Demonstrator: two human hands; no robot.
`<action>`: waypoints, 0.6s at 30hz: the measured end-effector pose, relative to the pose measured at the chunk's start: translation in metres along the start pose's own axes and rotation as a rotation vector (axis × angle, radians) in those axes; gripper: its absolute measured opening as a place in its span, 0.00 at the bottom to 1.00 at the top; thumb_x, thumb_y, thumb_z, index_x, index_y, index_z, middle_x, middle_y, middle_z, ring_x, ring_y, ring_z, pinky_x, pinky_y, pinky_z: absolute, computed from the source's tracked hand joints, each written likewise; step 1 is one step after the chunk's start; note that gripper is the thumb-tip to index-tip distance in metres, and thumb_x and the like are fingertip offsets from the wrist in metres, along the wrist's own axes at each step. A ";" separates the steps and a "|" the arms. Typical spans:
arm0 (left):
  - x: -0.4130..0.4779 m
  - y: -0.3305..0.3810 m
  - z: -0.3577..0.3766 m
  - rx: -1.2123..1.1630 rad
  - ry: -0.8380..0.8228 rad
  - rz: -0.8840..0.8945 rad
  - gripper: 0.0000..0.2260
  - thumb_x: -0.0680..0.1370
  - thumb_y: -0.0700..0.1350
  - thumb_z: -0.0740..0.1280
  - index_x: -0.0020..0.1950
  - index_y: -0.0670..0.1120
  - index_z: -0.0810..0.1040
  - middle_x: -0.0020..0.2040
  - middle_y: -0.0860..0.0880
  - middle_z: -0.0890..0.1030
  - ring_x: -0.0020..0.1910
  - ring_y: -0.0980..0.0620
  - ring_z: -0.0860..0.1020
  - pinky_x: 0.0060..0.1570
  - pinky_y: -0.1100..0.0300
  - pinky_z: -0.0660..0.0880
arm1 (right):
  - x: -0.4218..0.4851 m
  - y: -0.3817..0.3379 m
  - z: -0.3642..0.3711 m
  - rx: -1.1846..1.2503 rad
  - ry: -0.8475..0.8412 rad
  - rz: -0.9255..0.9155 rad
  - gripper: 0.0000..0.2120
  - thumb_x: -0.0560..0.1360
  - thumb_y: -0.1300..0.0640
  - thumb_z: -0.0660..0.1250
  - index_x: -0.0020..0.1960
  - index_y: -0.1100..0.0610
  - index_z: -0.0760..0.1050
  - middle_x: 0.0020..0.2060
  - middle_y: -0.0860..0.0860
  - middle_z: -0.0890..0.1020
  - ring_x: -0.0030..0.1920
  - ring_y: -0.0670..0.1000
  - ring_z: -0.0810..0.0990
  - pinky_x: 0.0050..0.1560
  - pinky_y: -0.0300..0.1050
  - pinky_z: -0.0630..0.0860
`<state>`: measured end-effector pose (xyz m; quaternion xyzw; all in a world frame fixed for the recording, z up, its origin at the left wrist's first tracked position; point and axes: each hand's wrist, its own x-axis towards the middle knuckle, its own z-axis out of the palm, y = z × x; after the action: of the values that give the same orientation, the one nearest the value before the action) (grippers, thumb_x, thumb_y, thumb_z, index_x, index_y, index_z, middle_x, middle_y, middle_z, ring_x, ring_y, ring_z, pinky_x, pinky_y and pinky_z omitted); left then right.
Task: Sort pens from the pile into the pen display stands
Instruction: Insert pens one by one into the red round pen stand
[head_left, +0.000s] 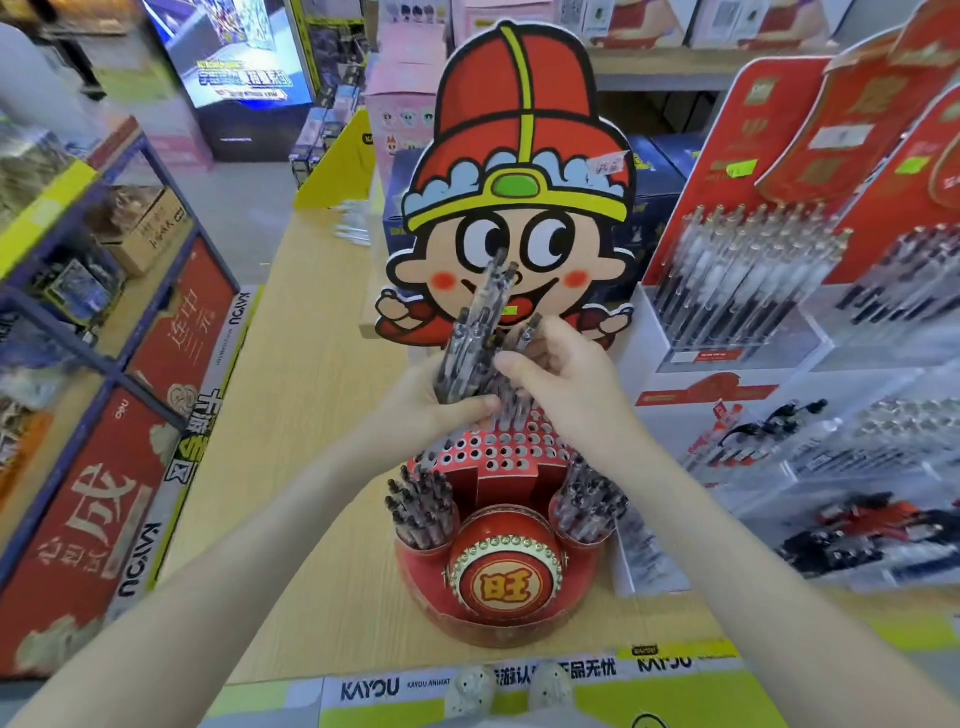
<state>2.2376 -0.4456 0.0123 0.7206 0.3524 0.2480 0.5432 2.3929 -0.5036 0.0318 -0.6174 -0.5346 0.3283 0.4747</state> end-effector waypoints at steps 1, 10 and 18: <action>0.000 -0.001 -0.001 -0.008 0.004 0.001 0.05 0.76 0.40 0.70 0.51 0.45 0.77 0.43 0.40 0.83 0.42 0.43 0.82 0.44 0.55 0.79 | -0.001 0.000 -0.003 0.024 -0.014 -0.007 0.02 0.76 0.57 0.67 0.48 0.52 0.75 0.42 0.48 0.81 0.45 0.48 0.80 0.50 0.50 0.78; -0.002 -0.023 -0.023 -0.131 0.211 -0.026 0.06 0.79 0.34 0.64 0.55 0.33 0.74 0.44 0.43 0.82 0.42 0.50 0.83 0.44 0.62 0.79 | -0.012 0.017 -0.030 0.060 -0.003 -0.059 0.09 0.78 0.64 0.61 0.48 0.50 0.74 0.46 0.45 0.76 0.49 0.47 0.78 0.55 0.44 0.76; -0.007 -0.029 -0.025 -0.227 0.246 -0.040 0.04 0.78 0.33 0.65 0.51 0.40 0.76 0.41 0.46 0.83 0.39 0.52 0.82 0.43 0.62 0.79 | -0.018 0.043 -0.006 -0.283 0.017 -0.100 0.10 0.78 0.61 0.64 0.54 0.47 0.72 0.45 0.38 0.76 0.49 0.37 0.76 0.49 0.26 0.70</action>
<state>2.2079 -0.4312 -0.0083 0.6116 0.4001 0.3616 0.5789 2.4095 -0.5220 -0.0081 -0.6534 -0.6014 0.2203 0.4035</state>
